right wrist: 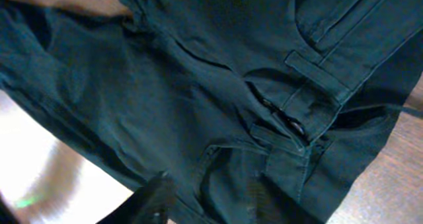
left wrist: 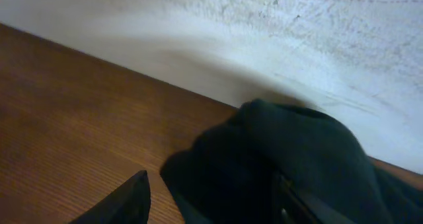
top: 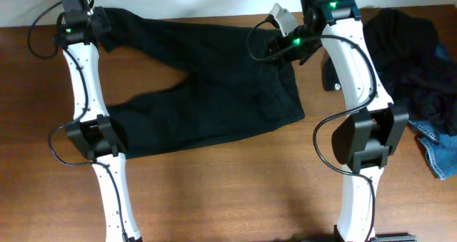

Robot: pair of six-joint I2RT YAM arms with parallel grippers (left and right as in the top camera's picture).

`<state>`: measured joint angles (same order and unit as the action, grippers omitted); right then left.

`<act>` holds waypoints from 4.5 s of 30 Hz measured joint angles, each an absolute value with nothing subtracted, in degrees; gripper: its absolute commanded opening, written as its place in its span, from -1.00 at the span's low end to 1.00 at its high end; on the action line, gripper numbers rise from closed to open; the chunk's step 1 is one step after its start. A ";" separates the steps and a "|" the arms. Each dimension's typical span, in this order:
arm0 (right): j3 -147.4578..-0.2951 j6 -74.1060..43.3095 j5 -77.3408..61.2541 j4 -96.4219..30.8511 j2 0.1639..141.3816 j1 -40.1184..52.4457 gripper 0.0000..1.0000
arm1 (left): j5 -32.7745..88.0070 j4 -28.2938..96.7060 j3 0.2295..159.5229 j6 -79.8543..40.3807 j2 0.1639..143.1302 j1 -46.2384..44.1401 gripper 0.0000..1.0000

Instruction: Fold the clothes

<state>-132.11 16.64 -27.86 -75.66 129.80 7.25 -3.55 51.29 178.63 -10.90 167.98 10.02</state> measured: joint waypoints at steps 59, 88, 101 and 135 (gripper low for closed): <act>-132.11 16.47 -27.86 -76.42 129.80 7.25 0.56 | 3.66 76.05 178.63 -15.31 153.25 10.81 -0.99; -132.09 14.13 -27.79 -65.17 129.80 7.09 0.98 | 7.64 90.70 178.63 -12.82 153.60 13.10 0.99; -132.09 8.80 -30.06 -56.95 129.80 6.92 0.62 | 12.32 69.17 173.07 -9.52 147.55 11.55 -0.02; -132.09 9.17 -30.00 -61.17 129.82 8.69 0.61 | 5.13 83.59 161.36 -3.86 162.32 2.87 -0.99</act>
<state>-132.09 9.17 -30.00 -61.17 129.82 8.69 5.13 83.59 161.36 -3.86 162.32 2.87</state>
